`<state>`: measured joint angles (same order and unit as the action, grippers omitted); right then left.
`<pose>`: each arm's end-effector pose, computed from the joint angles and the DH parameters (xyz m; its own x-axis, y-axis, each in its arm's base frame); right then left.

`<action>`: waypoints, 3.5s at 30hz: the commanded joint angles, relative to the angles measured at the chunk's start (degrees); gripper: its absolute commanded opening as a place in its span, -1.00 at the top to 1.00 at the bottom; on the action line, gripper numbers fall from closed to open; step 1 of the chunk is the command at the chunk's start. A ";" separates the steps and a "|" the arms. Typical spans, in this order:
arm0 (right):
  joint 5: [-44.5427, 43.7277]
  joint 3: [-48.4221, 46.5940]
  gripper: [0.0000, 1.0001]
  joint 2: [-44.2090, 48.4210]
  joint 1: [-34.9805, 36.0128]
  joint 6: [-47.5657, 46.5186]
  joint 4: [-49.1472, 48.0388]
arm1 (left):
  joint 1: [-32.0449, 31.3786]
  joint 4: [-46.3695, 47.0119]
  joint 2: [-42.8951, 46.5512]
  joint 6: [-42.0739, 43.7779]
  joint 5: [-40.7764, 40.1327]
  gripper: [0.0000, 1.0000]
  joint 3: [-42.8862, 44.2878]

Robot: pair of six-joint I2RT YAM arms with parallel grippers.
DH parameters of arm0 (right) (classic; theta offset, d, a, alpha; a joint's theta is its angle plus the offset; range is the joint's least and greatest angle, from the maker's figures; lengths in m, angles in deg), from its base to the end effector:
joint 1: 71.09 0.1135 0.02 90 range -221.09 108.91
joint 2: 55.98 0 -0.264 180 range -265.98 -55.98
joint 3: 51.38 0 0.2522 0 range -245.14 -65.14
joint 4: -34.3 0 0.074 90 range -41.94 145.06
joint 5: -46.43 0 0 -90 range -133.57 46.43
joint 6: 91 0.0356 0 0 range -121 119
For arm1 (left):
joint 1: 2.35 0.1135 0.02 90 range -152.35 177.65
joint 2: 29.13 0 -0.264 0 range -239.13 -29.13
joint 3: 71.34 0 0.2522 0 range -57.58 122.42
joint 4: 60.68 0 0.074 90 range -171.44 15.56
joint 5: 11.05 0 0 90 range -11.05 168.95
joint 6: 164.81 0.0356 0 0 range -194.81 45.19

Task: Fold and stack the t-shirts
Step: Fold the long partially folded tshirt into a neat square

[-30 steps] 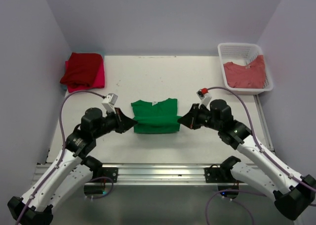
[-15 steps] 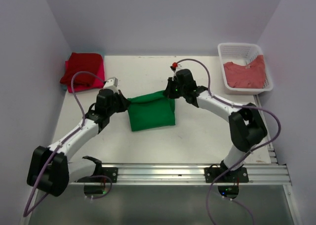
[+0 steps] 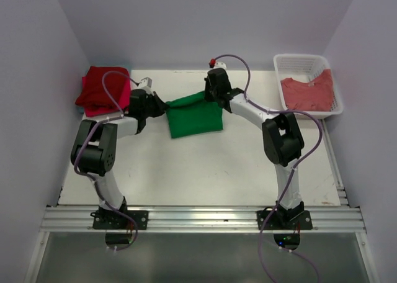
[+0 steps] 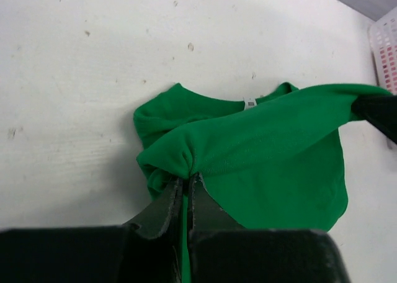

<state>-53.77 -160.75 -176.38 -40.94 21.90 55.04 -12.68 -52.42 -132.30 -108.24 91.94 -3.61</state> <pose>0.4302 0.2426 0.2355 -0.5611 0.1170 -0.8194 -0.1583 0.9565 0.2449 0.3747 -0.0764 0.1747 -0.5797 -0.4400 -0.6858 0.0624 0.8152 -0.5758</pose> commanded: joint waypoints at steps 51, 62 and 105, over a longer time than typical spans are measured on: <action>-14.85 13.88 1.00 9.93 1.75 -3.12 -14.37 | 2.77 5.40 -41.05 -9.28 31.39 0.90 58.60; -13.36 12.47 1.00 7.46 2.19 -1.36 -12.00 | 1.19 -0.31 -47.73 -8.76 32.80 0.86 62.04; -12.39 19.16 1.00 15.73 2.28 -4.96 -10.15 | -4.26 -4.09 0.29 -0.76 14.52 1.00 9.63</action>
<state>-65.13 -137.21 -160.46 -38.49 18.86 46.87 -16.74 -56.03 -129.31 -111.65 108.71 0.26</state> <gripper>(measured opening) 0.032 0.064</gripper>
